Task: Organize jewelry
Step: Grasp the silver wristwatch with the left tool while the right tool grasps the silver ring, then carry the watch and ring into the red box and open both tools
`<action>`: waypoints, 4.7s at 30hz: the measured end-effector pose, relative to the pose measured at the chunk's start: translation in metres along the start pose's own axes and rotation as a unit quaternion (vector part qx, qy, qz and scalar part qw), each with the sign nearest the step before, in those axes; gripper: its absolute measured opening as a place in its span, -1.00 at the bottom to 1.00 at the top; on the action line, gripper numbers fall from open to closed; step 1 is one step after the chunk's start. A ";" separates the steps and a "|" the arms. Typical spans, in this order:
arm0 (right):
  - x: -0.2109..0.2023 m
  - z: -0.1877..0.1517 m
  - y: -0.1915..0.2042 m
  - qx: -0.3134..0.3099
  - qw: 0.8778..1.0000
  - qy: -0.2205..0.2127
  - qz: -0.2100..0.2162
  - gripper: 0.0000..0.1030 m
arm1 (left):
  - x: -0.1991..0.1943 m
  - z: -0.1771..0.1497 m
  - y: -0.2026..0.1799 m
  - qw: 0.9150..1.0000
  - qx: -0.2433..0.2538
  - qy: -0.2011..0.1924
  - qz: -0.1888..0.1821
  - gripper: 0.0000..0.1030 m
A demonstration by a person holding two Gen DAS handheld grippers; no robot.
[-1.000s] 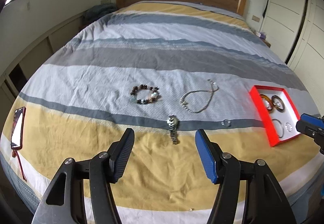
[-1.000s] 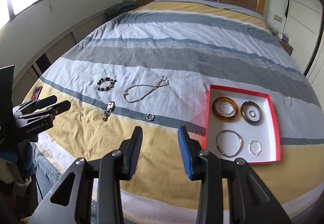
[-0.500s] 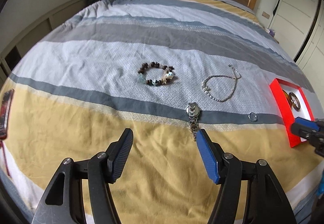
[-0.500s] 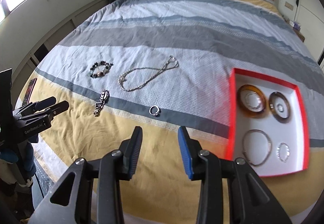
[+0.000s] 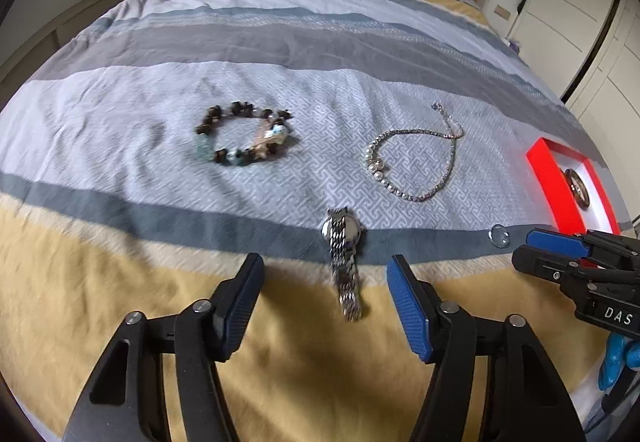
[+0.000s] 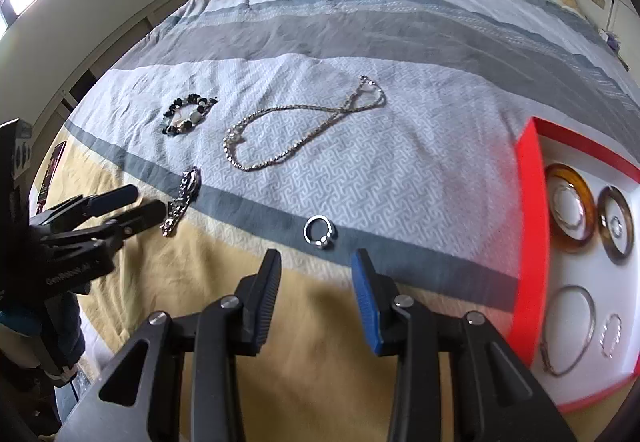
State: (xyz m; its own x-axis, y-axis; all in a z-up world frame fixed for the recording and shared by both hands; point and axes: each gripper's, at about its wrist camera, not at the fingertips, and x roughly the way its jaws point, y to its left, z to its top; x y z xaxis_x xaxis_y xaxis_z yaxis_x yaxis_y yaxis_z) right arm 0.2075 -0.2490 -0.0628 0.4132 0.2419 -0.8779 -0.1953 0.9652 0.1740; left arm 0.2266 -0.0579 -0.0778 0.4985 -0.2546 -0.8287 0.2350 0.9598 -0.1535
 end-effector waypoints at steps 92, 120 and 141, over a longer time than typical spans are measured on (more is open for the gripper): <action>-0.195 -0.066 -0.157 0.082 0.982 -0.135 -0.103 -0.63 | -0.076 0.019 -0.241 0.976 0.174 -0.081 -0.103 -0.53; -0.084 -0.082 -0.245 0.066 0.995 0.016 -0.073 -0.62 | 0.063 0.004 -0.345 0.964 0.237 0.054 -0.107 -0.53; -0.110 -0.085 -0.237 0.073 0.992 0.018 -0.100 -0.60 | 0.030 0.008 -0.326 0.969 0.209 0.050 -0.118 -0.42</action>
State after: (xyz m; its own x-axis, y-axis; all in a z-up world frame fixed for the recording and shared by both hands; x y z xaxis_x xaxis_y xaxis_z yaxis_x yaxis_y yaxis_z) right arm 0.1328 -0.5130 -0.0458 0.3973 0.0421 -0.9167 0.0201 0.9983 0.0546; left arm 0.1716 -0.3791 -0.0480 0.3113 -0.4294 -0.8478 0.6614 0.7385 -0.1313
